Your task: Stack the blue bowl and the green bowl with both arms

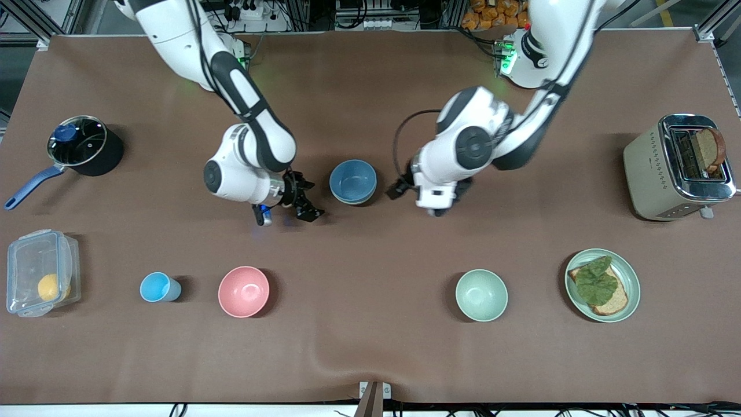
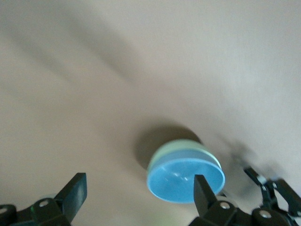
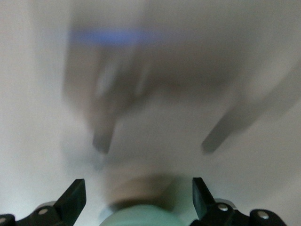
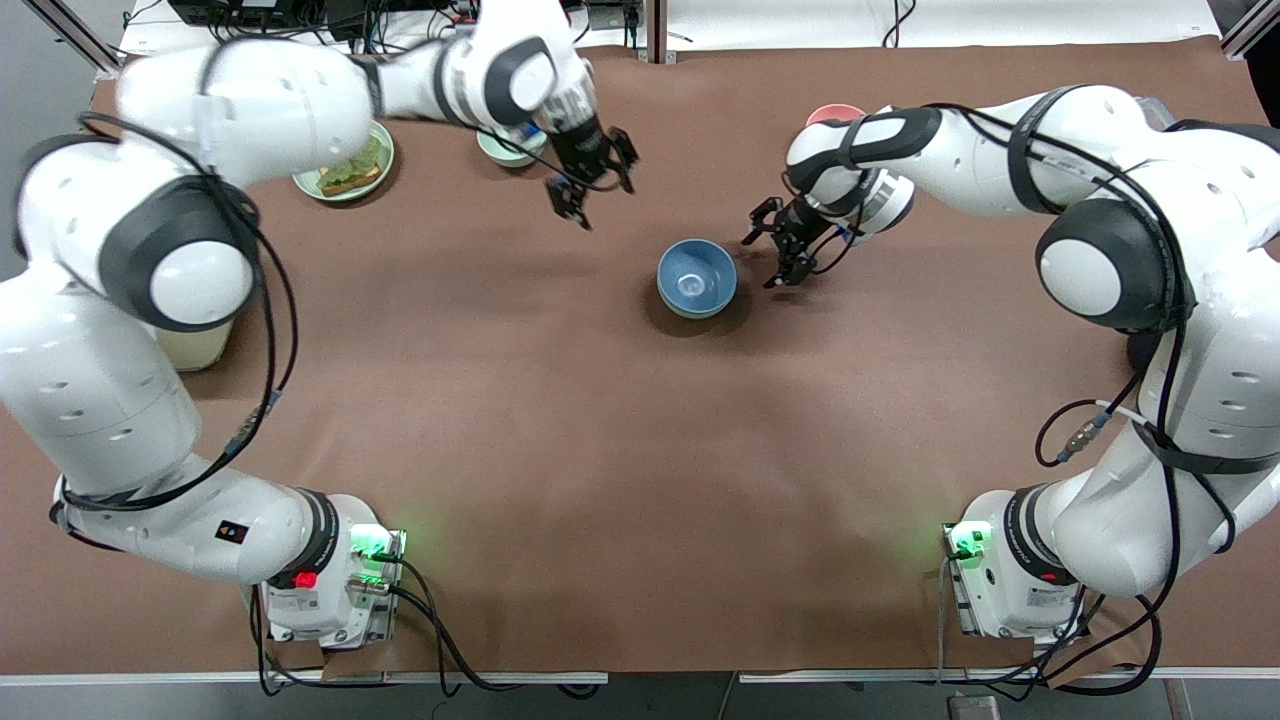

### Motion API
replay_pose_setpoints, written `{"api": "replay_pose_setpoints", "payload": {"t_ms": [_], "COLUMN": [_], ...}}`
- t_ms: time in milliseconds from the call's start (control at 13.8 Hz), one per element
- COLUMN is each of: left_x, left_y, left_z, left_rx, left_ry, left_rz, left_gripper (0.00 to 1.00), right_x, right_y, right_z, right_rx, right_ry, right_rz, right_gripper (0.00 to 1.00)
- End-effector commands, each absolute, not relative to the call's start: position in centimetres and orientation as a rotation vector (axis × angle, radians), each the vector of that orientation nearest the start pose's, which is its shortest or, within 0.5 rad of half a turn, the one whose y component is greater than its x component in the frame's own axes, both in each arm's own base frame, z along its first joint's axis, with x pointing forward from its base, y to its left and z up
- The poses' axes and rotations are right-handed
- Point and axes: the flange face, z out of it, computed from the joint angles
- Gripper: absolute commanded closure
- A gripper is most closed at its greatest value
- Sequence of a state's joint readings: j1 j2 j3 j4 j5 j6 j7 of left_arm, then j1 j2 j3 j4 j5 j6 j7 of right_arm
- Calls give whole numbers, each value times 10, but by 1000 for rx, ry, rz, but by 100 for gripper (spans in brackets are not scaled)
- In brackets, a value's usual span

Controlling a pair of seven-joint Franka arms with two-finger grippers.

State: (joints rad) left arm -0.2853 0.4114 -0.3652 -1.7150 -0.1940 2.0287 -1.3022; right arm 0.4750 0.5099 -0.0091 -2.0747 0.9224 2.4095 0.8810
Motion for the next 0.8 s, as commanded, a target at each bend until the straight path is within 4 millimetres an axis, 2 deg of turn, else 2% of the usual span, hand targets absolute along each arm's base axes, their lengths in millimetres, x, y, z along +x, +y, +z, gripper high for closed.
{"api": "replay_pose_setpoints", "payload": {"t_ms": [0, 145, 291, 436, 508, 581, 654, 726], "left_x": [530, 541, 556, 570, 574, 576, 579, 582], "left_y": [-329, -291, -251, -216, -191, -170, -157, -150], "left_z": [408, 439, 459, 493, 505, 519, 528, 534], "left_rx": [-2916, -2917, -2916, -2966, -2988, -3019, -3040, -3056], "left_ry": [-1128, -970, -820, -682, -597, -514, -450, -401], "left_rz": [288, 203, 216, 220, 228, 198, 168, 143], "left_gripper": [0, 0, 0, 0, 0, 0, 0, 0], "right_x": [520, 532, 540, 553, 560, 563, 565, 569], "right_y": [226, 195, 174, 144, 134, 132, 130, 115], "right_z": [178, 186, 195, 209, 218, 227, 236, 246], "right_rx": [-2337, -2375, -2408, -2427, -2450, -2493, -2523, -2518], "right_ry": [1466, 1460, 1435, 1373, 1350, 1322, 1303, 1317], "right_rz": [721, 712, 732, 788, 800, 802, 796, 776], "right_gripper": [0, 0, 0, 0, 0, 0, 0, 0]}}
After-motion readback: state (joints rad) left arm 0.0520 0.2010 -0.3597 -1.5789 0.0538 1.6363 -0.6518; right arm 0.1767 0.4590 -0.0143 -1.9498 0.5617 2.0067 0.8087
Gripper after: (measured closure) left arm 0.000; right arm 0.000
